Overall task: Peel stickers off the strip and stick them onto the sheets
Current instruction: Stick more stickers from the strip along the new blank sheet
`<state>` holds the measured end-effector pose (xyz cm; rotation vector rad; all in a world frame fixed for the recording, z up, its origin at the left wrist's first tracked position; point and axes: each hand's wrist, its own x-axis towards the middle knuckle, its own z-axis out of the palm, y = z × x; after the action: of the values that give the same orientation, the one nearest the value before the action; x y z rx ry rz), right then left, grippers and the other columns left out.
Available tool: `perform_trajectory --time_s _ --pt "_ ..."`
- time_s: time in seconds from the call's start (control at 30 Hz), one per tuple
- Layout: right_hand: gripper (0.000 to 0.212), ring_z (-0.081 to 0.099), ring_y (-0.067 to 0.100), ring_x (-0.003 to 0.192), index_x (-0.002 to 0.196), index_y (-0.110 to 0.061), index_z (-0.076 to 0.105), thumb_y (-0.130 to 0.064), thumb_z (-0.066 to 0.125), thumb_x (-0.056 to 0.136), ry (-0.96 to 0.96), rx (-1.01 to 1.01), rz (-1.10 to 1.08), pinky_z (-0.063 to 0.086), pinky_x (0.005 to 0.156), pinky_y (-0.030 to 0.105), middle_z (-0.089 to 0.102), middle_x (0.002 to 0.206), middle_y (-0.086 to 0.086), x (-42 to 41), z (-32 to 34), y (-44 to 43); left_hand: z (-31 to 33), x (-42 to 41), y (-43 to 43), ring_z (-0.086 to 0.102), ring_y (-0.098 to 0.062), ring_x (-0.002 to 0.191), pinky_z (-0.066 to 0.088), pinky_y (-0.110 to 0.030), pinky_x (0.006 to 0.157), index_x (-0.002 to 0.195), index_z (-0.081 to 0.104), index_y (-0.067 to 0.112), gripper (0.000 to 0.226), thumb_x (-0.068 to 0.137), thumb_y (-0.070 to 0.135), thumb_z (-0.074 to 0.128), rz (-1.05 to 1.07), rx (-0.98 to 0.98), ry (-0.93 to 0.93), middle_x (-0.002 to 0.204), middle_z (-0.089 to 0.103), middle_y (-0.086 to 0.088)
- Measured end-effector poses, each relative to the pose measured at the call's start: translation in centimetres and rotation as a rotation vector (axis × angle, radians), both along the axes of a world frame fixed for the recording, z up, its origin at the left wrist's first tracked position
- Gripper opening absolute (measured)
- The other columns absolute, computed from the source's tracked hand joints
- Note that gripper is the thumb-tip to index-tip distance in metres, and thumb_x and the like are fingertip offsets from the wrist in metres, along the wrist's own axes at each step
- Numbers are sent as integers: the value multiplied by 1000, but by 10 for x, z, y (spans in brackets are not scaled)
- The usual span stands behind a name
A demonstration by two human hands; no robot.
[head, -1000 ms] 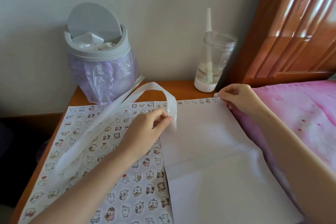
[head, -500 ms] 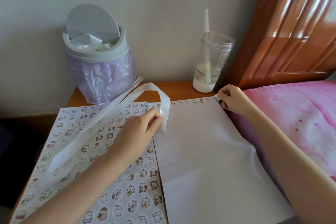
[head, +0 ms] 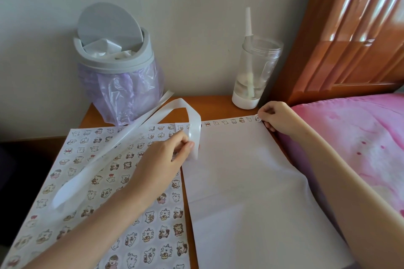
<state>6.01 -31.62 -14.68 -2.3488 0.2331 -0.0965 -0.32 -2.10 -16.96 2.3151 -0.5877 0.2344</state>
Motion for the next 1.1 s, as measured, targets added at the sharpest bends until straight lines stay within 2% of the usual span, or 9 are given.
perform_trajectory --time_s 0.1,0.4,0.5,0.67,0.77,0.9,1.1 --pt "9 46 12 47 84 -7 57 -8 54 93 -38 -59 -5 40 51 22 54 59 0 0 -2 0 2 -1 -2 54 0 56 39 -16 47 80 51 19 17 93 30 50 17 -11 -6 63 63 5" --pt "6 50 8 52 85 -7 59 -7 57 90 -113 -121 -6 41 56 17 56 60 -4 1 -5 3 2 0 -1 59 5 67 44 -9 52 79 52 22 16 93 29 51 23 -54 39 74 68 10" --pt "5 51 8 54 86 -7 60 -7 58 90 -116 -131 -3 42 57 19 58 65 -1 1 -6 3 3 -1 -2 58 9 66 42 -7 52 78 50 24 16 93 28 52 21 -60 38 72 66 12" --pt "5 53 11 60 85 -9 61 -7 58 90 -122 -151 0 44 66 24 64 79 7 2 -7 2 1 0 -2 61 4 74 47 -11 57 78 50 25 16 93 30 52 25 -72 43 78 71 10" --pt "6 51 8 60 85 -9 60 -7 58 90 -128 -153 3 42 59 19 63 81 6 1 -7 3 1 1 -2 61 5 74 46 -9 56 77 49 28 16 93 30 52 26 -65 38 80 72 11" --pt "6 51 7 59 85 -8 61 -6 58 90 -140 -154 0 41 57 15 64 81 6 0 -7 4 2 1 -2 62 4 70 45 -8 54 71 42 37 24 93 31 52 18 -63 42 85 73 11" --pt "4 51 5 59 88 -6 63 -6 59 89 -155 -148 -4 40 57 13 61 79 5 -1 -7 5 1 1 -2 64 2 69 46 -9 54 75 46 32 19 93 31 52 19 -67 40 85 73 10"
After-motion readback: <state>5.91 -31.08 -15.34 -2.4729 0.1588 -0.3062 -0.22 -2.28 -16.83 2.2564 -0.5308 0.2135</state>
